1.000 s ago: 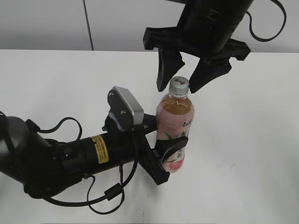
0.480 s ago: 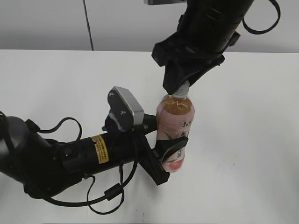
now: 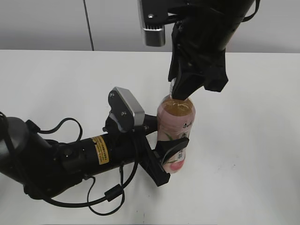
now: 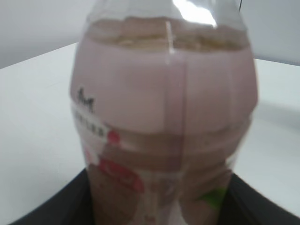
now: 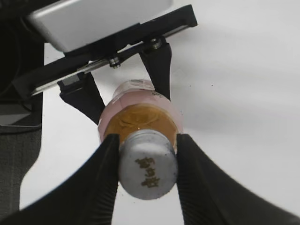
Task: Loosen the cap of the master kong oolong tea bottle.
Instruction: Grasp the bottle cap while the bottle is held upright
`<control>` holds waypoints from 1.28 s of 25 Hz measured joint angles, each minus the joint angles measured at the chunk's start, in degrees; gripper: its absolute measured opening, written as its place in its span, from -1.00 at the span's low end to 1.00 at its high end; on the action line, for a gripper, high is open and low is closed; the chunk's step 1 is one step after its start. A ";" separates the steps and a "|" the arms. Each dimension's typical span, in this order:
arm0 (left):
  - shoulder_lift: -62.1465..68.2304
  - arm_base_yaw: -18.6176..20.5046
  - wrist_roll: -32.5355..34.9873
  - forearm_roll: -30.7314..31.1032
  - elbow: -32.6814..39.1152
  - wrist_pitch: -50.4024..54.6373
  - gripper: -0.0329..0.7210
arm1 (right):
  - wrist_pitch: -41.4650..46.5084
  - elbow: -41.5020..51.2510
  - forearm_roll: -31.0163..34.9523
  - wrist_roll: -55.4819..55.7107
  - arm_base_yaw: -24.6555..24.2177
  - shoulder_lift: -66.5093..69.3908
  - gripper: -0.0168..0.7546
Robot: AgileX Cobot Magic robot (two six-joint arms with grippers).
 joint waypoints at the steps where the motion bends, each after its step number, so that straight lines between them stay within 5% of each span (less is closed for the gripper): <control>1: 0.00 0.00 0.00 0.00 0.00 0.00 0.09 | 0.02 0.00 0.06 -1.39 0.00 0.00 -0.23; 6: 0.00 0.00 0.10 0.10 0.00 0.00 0.09 | 0.15 -0.47 0.41 5.70 0.00 0.00 -0.15; 11: 0.00 0.00 -0.14 0.04 0.00 0.00 0.09 | 0.05 -5.23 0.82 26.83 0.00 0.00 0.63; 18: 0.00 0.00 -0.14 0.04 0.00 0.00 0.09 | -0.10 -8.21 -2.83 72.51 -0.10 -0.66 0.40; 32: 0.00 0.00 -0.14 0.10 0.00 0.00 0.09 | -0.10 -1.24 -0.75 82.64 -0.10 -0.86 0.38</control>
